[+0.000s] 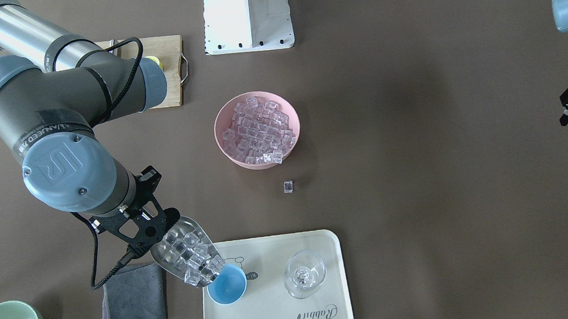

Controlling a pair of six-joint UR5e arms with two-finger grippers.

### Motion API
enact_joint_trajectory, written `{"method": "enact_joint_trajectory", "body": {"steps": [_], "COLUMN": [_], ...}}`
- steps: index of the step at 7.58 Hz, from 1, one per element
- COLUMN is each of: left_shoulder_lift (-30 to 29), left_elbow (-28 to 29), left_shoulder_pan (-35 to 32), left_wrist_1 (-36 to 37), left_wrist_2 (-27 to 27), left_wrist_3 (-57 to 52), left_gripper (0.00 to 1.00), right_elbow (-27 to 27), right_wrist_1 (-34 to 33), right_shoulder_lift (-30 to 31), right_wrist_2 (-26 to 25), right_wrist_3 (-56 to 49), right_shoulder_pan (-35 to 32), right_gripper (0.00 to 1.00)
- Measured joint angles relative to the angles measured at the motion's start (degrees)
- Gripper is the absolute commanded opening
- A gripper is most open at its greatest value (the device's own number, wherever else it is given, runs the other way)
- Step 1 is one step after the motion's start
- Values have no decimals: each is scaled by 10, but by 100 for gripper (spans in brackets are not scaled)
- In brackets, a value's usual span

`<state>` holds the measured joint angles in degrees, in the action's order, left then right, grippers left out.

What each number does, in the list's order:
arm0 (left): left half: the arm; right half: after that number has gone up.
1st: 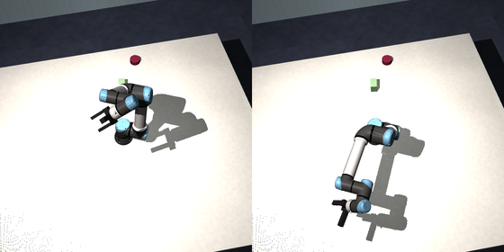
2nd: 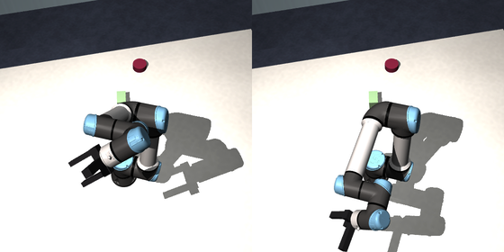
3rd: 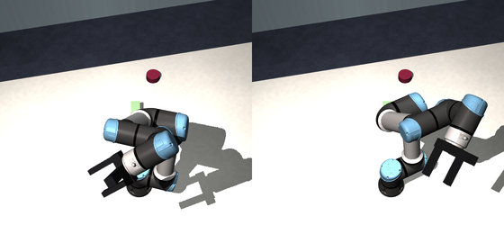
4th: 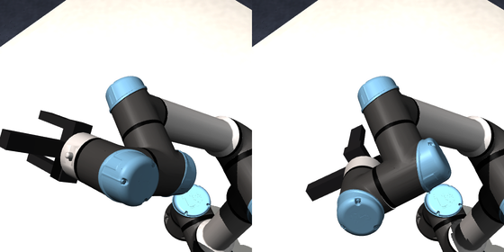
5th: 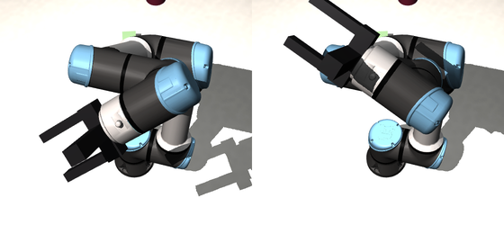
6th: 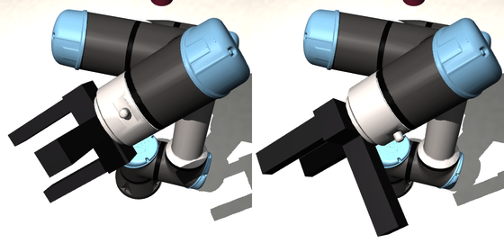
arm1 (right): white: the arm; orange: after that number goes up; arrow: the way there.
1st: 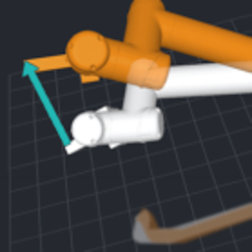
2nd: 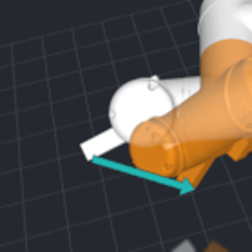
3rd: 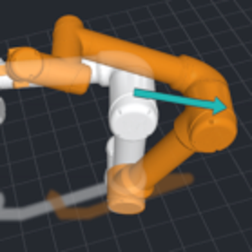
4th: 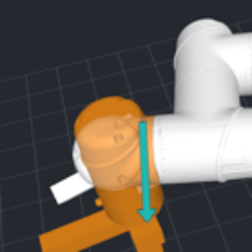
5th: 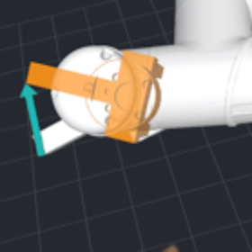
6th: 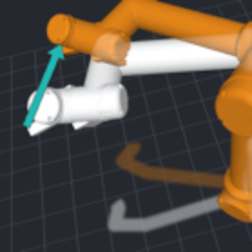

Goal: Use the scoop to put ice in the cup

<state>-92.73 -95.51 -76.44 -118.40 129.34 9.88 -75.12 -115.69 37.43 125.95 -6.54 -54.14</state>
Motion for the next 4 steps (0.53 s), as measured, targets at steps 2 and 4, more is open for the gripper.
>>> {"method": "enact_joint_trajectory", "body": {"steps": [2, 4], "left_shoulder_lift": [15, 14], "left_elbow": [23, 49], "left_shoulder_pan": [-44, -88], "left_wrist_1": [39, 111], "left_wrist_2": [38, 56], "left_wrist_3": [-3, -55], "left_gripper": [98, 98], "right_elbow": [9, 36], "right_wrist_1": [-14, -17], "right_shoulder_lift": [-11, -28], "right_wrist_2": [-11, -15], "right_wrist_3": [-14, -22], "right_shoulder_pan": [0, 0], "right_gripper": [0, 0]}}
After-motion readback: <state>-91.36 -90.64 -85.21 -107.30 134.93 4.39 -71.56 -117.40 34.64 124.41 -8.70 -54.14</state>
